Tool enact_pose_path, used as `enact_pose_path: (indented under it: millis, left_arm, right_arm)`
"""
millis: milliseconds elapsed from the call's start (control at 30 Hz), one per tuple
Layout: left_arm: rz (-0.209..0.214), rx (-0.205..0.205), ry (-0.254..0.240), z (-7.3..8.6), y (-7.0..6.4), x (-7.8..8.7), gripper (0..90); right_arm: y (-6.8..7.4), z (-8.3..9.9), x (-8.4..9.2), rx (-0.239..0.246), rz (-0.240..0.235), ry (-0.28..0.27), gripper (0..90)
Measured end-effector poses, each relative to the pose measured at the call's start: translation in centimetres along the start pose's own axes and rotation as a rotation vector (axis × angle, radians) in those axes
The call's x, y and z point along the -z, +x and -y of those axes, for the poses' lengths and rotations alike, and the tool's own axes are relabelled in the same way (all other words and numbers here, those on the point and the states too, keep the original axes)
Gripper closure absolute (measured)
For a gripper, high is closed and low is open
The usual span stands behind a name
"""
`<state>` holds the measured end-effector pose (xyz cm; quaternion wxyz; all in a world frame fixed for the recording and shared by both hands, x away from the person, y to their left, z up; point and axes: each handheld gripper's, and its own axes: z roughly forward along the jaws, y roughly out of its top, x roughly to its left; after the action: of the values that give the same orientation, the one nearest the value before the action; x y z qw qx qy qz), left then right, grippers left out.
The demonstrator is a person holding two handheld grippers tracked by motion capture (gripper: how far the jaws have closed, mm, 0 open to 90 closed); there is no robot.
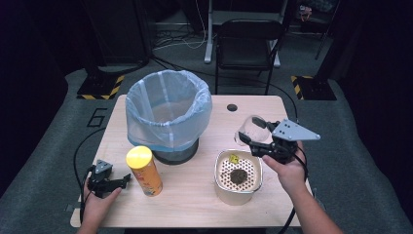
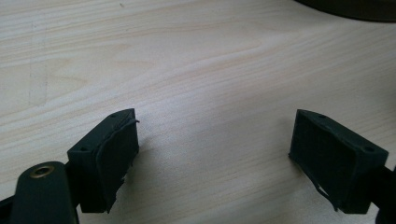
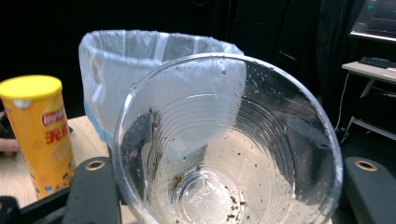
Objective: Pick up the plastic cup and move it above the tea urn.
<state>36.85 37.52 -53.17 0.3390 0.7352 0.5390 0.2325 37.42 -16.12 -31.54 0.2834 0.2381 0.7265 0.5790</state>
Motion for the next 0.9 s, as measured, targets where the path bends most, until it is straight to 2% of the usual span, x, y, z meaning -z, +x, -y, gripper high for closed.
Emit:
enact_pose_path:
  millis: [67,200,367,467,633,700,900]
  left_arm:
    - [0.000,0.000,0.000,0.0,0.0,0.0,15.1]
    - [-0.001,-0.005,0.000,0.0,0.0,0.0,14.8]
    - [-0.001,-0.010,0.002,0.0,0.1,0.0,14.5]
    - [0.000,-0.010,0.002,0.0,0.1,0.0,14.5]
    - [-0.001,-0.010,0.002,0.0,0.1,0.0,14.5]
    - [-0.001,-0.010,0.002,0.0,0.1,0.0,14.5]
    - [0.005,0.006,-0.001,0.0,0.0,0.0,14.6]
  right_arm:
    - [-0.1,-1.2,-0.3,-0.004,-0.004,0.000,34.5]
    - [0.0,-3.8,-1.7,0.019,-0.020,-0.012,34.3]
    - [0.3,-7.3,-4.3,0.030,-0.057,-0.015,34.1]
    - [0.3,-8.8,-6.4,0.012,-0.074,-0.005,34.0]
    - [1.0,-10.7,-9.8,0.034,-0.079,0.017,34.0]
    - [1.3,-11.4,-11.0,0.026,-0.092,0.015,33.9]
    - [2.6,-12.5,-14.7,0.032,-0.112,0.051,33.4]
